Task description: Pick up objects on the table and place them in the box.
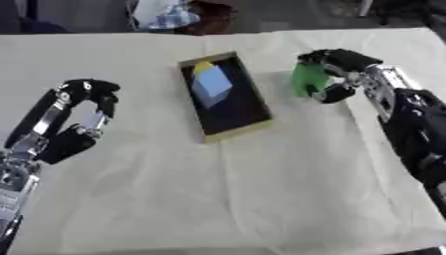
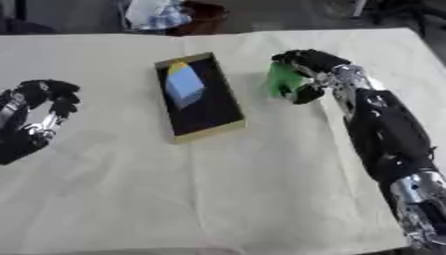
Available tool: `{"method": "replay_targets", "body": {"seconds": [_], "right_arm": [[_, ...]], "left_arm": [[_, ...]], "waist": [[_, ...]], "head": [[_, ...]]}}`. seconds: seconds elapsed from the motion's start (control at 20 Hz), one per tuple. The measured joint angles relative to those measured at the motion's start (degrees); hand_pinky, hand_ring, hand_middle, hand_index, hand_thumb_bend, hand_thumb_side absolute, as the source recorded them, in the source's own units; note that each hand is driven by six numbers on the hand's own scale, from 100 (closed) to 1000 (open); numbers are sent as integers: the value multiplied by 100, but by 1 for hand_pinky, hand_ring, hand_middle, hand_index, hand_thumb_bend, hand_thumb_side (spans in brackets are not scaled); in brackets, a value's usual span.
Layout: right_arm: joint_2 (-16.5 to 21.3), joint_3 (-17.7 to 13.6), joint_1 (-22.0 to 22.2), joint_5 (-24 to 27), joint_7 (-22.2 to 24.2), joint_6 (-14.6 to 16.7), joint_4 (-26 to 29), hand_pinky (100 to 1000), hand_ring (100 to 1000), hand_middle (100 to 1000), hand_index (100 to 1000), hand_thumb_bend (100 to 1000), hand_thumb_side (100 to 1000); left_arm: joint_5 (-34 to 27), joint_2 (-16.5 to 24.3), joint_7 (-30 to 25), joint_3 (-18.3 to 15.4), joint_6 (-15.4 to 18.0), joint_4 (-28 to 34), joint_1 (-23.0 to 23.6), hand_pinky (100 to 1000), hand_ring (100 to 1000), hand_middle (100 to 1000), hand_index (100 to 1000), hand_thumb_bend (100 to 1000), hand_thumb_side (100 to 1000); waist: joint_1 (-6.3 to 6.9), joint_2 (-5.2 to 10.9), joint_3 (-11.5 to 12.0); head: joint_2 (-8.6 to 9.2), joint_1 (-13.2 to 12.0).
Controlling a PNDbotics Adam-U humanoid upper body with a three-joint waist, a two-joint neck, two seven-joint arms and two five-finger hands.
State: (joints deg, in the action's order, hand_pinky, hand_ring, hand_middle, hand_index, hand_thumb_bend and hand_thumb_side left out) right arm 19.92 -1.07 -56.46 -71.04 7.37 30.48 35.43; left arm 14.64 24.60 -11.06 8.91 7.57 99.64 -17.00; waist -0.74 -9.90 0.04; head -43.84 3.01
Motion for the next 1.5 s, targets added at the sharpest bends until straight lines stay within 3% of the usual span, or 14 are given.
{"method": "replay_targets", "body": {"seconds": [0.35,0.65,0.9,1.05,1.1,1.15,1.25,1.5], "right_arm": [[-124,253,-109,601,201,452,557,893,900,631,1000,100,183],[-384,819,-83,1267,771,1059,1044,899,900,634,1000,100,202],[-590,1210,-24,1637,1328,1343,1181,901,900,644,1000,100,211],[-617,1323,13,1723,1498,1376,1186,904,909,769,1000,100,430],[-617,1347,32,1730,1512,1363,1199,905,910,776,1000,100,445],[-617,1359,57,1734,1520,1356,1210,907,923,840,1000,100,547],[-613,1386,98,1731,1522,1355,1280,909,935,903,1000,100,613],[-532,1399,159,1644,1434,1422,1649,911,951,979,1000,100,571]], "left_arm": [[0,-2,0,0,0,0,0,794,588,592,781,100,676],[0,-4,0,0,0,-1,1,794,588,593,782,100,674],[1,-7,-1,0,-1,-1,1,794,588,593,782,100,674],[1,-10,-3,0,-1,-1,1,794,588,592,782,100,677],[1,-19,-3,0,-1,-1,1,794,588,592,782,100,677],[2,-26,-3,0,-2,-1,1,794,588,593,782,100,676],[4,-28,-4,0,-1,-1,1,794,588,593,782,100,675],[7,-28,-3,0,-1,-1,36,794,588,593,782,100,676]], "waist": [[0,0,14],[0,0,36],[0,0,44],[0,0,45],[0,0,45],[0,0,45],[0,0,43],[0,0,35]], "head": [[0,7],[0,14],[0,37],[0,41],[0,41],[0,41],[0,41],[0,36]]}}
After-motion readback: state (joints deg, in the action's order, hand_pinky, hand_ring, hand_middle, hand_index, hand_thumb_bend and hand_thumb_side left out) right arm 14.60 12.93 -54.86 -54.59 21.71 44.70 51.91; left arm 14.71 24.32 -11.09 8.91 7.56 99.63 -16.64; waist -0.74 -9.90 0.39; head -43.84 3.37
